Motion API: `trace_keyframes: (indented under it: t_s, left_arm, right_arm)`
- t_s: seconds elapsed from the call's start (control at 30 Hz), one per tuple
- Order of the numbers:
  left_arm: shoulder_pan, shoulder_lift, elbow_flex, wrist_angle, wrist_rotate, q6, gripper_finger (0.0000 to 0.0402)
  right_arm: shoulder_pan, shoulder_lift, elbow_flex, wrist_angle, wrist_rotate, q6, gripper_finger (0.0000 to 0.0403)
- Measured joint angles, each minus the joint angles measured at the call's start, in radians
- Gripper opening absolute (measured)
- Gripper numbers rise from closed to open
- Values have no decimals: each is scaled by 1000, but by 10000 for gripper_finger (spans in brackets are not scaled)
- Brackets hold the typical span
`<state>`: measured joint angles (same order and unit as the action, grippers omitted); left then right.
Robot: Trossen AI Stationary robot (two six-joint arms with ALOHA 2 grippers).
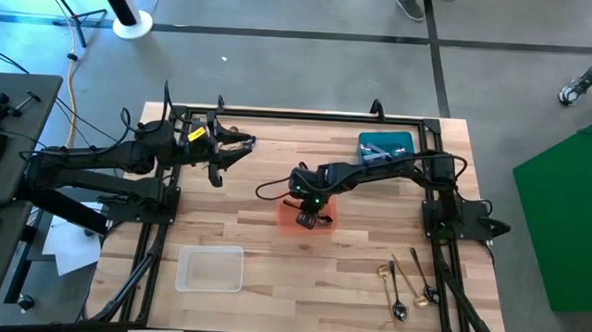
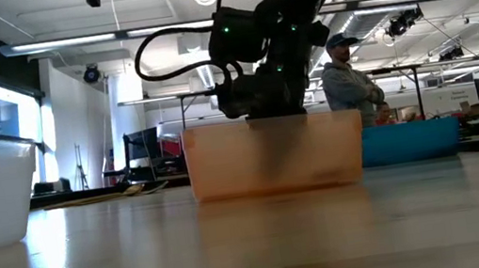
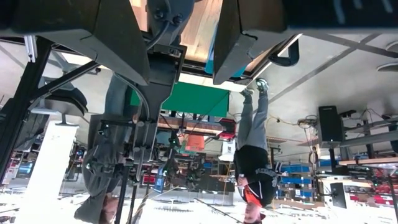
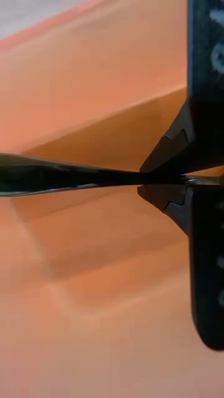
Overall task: Sort silverware by color (type)
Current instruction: Put the top right black spoon into the orange bin
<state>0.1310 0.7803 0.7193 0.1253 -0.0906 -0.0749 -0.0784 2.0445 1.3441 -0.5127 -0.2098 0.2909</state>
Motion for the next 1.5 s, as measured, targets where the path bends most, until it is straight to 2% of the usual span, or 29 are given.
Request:
trace_keyframes:
  t_s: [0.43, 0.9, 1.23, 1.5]
  left_arm:
    - [0, 0, 0, 0, 0, 0, 166]
    - [0, 0, 0, 0, 0, 0, 166]
    - [0, 0, 0, 0, 0, 0, 166]
    - [0, 0, 0, 1, 0, 33, 166]
  right_arm:
    - [0, 2, -2, 21, -10, -3, 28]
    - [0, 2, -3, 31, -26, -3, 103]
    - [0, -2, -5, 51, -30, -4, 108]
    - [1, -74, -8, 34, -40, -53, 108]
